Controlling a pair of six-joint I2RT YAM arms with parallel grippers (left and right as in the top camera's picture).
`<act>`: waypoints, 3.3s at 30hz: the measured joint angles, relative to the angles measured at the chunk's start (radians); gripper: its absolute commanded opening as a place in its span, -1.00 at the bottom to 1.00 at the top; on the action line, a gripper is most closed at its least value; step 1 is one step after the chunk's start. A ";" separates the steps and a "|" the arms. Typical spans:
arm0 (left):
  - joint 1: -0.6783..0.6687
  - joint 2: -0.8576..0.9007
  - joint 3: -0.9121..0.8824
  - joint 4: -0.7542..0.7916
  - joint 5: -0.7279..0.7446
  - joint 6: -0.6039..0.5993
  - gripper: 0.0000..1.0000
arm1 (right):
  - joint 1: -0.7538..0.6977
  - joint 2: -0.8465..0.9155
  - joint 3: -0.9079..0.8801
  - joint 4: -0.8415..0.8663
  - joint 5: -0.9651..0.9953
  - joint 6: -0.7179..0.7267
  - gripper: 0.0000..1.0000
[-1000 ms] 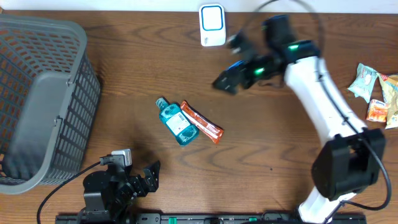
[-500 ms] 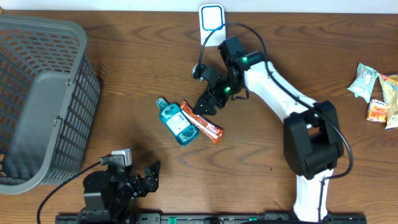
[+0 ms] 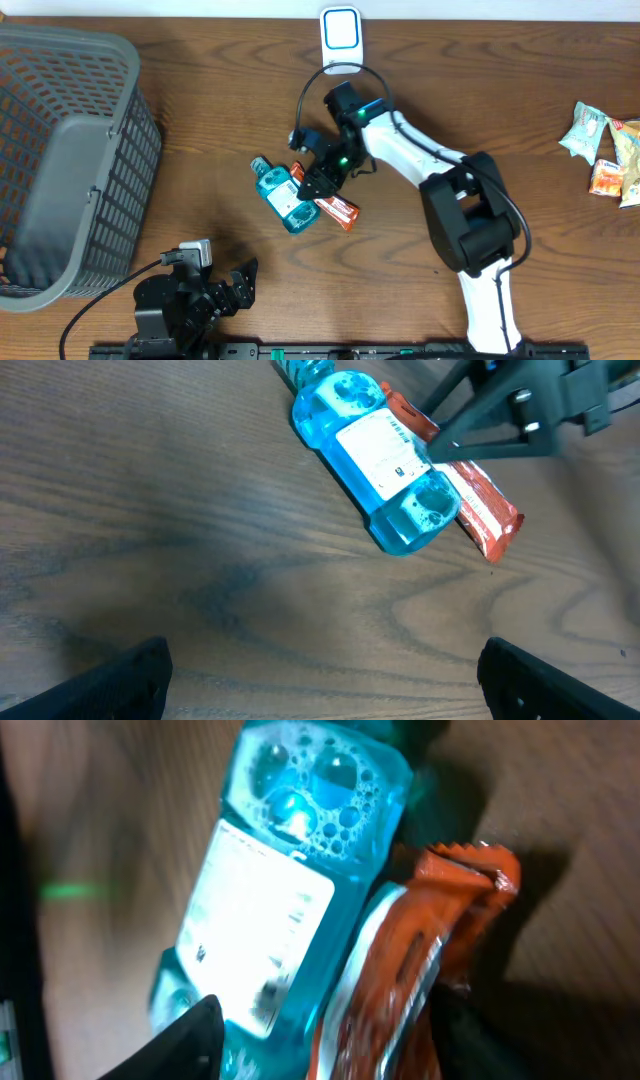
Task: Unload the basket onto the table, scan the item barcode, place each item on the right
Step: 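Grasp the orange snack bar with the right gripper and lift it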
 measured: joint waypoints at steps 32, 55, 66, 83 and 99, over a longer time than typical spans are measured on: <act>0.000 0.000 0.000 0.000 0.000 0.000 0.96 | -0.277 0.020 0.369 -0.513 -0.096 0.271 0.50; 0.000 0.000 0.000 0.000 0.000 0.000 0.96 | 0.013 -0.003 -0.058 -0.031 -0.042 0.364 -0.02; 0.000 0.000 0.000 0.000 0.000 0.000 0.96 | 0.031 -0.033 -0.127 0.044 -0.043 0.408 -0.08; 0.000 0.000 0.000 0.000 0.000 0.000 0.95 | 0.142 -0.024 -0.109 0.050 0.073 0.541 -0.98; 0.000 0.000 0.000 0.000 0.000 0.000 0.96 | 0.033 -0.023 -0.097 -0.075 0.095 0.642 -0.97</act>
